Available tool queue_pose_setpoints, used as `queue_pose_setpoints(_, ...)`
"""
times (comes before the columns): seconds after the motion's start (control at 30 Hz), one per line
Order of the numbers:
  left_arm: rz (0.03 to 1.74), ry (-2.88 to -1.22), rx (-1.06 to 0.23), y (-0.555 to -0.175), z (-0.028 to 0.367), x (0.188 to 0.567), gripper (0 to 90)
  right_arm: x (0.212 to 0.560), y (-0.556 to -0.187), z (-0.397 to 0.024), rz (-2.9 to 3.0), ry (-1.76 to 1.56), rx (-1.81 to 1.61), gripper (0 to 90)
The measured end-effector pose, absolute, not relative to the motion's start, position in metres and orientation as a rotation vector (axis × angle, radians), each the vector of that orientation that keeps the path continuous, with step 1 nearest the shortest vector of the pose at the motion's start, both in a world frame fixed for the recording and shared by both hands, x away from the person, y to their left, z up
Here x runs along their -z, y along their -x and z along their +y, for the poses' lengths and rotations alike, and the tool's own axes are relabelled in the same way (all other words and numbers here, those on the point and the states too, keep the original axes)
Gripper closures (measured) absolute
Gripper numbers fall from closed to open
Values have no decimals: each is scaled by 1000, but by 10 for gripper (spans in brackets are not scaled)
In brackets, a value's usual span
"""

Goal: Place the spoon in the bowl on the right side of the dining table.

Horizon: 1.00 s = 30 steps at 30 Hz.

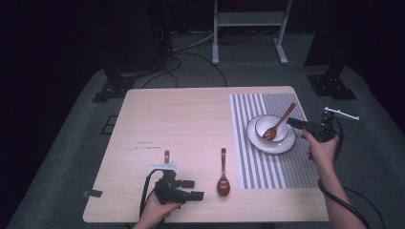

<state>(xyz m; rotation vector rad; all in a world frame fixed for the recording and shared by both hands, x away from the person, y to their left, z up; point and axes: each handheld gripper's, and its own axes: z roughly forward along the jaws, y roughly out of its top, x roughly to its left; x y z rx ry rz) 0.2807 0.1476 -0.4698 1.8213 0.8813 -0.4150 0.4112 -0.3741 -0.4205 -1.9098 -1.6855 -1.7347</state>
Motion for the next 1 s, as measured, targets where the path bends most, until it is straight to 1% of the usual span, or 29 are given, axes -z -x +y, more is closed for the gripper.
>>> queue_pose_setpoints(0.27, 883, -1819, 412, -281, 149, 469, 88, 418, -400, -372, -1700, 1882, 1734, 480)
queue_pose_setpoints(1.0, 882, -1812, 401, -280, 151, 468, 88, 439, -357, -344, -1796, 1775, 1679, 421)
